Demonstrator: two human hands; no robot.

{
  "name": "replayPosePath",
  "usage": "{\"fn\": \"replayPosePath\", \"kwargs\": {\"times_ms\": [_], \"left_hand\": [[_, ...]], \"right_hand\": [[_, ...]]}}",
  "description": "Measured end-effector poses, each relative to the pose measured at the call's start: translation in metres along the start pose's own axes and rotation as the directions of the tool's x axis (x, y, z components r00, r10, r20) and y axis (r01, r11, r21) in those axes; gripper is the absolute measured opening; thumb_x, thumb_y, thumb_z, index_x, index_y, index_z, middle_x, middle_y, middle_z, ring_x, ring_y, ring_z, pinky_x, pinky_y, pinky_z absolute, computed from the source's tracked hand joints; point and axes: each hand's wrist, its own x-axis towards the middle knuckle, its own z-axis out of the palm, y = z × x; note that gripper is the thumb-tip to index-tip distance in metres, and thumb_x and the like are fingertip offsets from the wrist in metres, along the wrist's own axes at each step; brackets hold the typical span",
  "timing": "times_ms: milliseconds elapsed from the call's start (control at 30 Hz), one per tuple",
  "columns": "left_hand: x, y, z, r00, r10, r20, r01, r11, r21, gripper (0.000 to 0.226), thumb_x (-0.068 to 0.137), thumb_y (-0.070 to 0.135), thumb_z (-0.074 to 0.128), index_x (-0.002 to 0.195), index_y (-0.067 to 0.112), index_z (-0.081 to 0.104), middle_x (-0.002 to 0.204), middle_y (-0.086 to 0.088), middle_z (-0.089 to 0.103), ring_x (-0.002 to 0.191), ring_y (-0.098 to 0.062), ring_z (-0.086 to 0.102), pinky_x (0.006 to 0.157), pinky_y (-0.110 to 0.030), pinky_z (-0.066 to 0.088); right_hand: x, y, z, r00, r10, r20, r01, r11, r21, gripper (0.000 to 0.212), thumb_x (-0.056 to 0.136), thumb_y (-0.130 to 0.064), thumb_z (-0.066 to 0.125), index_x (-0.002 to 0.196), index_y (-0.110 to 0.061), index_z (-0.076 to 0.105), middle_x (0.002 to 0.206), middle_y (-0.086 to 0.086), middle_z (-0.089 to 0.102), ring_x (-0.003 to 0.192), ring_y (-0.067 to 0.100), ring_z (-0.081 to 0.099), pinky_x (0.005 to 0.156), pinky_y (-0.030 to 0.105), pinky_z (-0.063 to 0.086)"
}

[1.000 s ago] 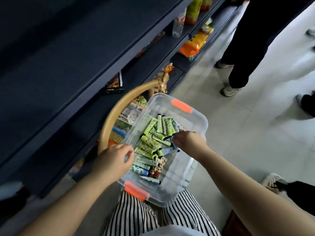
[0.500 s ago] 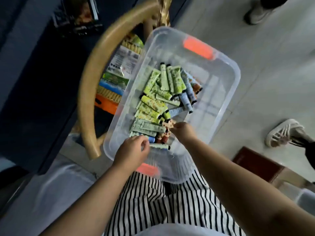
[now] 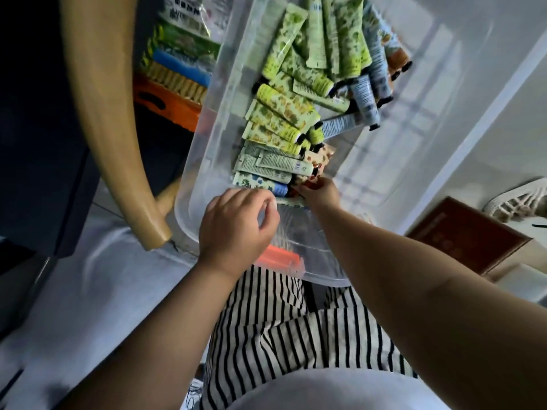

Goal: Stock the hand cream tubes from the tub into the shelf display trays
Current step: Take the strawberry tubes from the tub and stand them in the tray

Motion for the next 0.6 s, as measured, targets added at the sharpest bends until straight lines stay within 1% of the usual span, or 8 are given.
{"fn": "replayPosePath", "kwargs": {"times_ms": [167,233,300,400,433,500,567,600], "left_hand": [[0.000,0.000,0.003,1.000,0.004,-0.003,-0.004,1.000,0.008,0.025,0.082,0.025,0.043,0.077,0.014,0.064,0.070,0.002,0.065,0.066,-0.022,0.060,0.065,-0.023,0.033],[0.000,-0.001,0.004,1.000,0.018,-0.024,-0.018,1.000,0.001,0.024,0.082,0.025,0.043,0.077,0.014,0.064,0.071,0.002,0.066,0.066,-0.022,0.060,0.065,-0.023,0.034],[0.000,-0.002,0.004,0.999,0.028,-0.041,-0.029,0.999,-0.018,0.025,0.082,0.025,0.043,0.078,0.013,0.064,0.070,0.002,0.065,0.066,-0.022,0.060,0.064,-0.024,0.036],[-0.001,0.000,0.002,0.998,0.033,-0.044,-0.035,0.999,-0.027,0.027,0.083,0.027,0.042,0.079,0.013,0.064,0.071,0.002,0.065,0.066,-0.023,0.060,0.064,-0.023,0.035],[0.000,0.002,0.000,1.000,0.012,-0.011,-0.012,1.000,-0.019,0.027,0.084,0.028,0.042,0.081,0.013,0.064,0.074,0.002,0.066,0.069,-0.023,0.060,0.064,-0.023,0.034],[0.005,0.005,-0.002,0.980,-0.109,0.164,0.105,0.994,0.037,0.024,0.089,0.030,0.043,0.095,0.016,0.062,0.091,0.002,0.067,0.085,-0.022,0.060,0.066,-0.025,0.034],[0.015,0.002,0.002,0.892,-0.233,0.387,0.197,0.971,0.133,0.027,0.093,0.033,0.042,0.112,0.019,0.057,0.111,0.002,0.063,0.097,-0.021,0.057,0.074,-0.030,0.041],[0.021,0.001,0.004,0.839,-0.272,0.471,0.237,0.962,0.134,0.029,0.094,0.033,0.042,0.117,0.019,0.054,0.116,0.000,0.062,0.097,-0.021,0.057,0.078,-0.032,0.043]], "right_hand": [[0.002,-0.005,0.003,0.997,0.060,0.056,-0.065,0.995,0.079,0.033,0.076,-0.031,0.074,0.095,-0.010,0.058,0.086,0.005,0.063,0.077,0.020,0.061,0.073,0.038,0.055],[0.002,-0.006,0.000,0.995,0.060,0.078,-0.065,0.996,0.062,0.024,0.078,-0.028,0.073,0.082,-0.012,0.056,0.075,0.003,0.059,0.066,0.017,0.057,0.064,0.032,0.055],[-0.001,-0.004,-0.004,0.995,0.039,0.097,-0.043,0.998,0.044,0.025,0.079,-0.023,0.071,0.069,-0.014,0.050,0.066,0.001,0.056,0.057,0.012,0.053,0.057,0.025,0.053],[-0.012,-0.006,-0.009,0.992,-0.024,0.127,0.004,0.988,0.152,0.012,0.080,-0.010,0.070,0.083,-0.009,0.058,0.067,-0.003,0.056,0.055,0.006,0.053,0.044,0.010,0.046],[-0.017,-0.009,-0.011,0.990,-0.048,0.133,0.019,0.978,0.206,0.015,0.079,-0.005,0.069,0.093,-0.006,0.061,0.068,-0.003,0.057,0.053,0.003,0.054,0.042,0.008,0.043],[-0.027,-0.016,-0.015,0.989,-0.080,0.123,0.045,0.963,0.264,0.022,0.079,0.000,0.068,0.099,-0.005,0.062,0.068,-0.004,0.057,0.042,-0.006,0.053,0.040,0.005,0.037],[-0.035,-0.019,-0.022,0.991,-0.092,0.094,0.064,0.961,0.268,0.020,0.079,0.000,0.068,0.096,-0.006,0.061,0.067,-0.005,0.056,0.038,-0.008,0.051,0.040,0.004,0.036],[-0.038,-0.021,-0.028,0.992,-0.093,0.082,0.067,0.960,0.272,0.016,0.079,0.000,0.067,0.092,-0.006,0.061,0.068,-0.004,0.057,0.044,-0.005,0.053,0.043,0.005,0.038]]}}
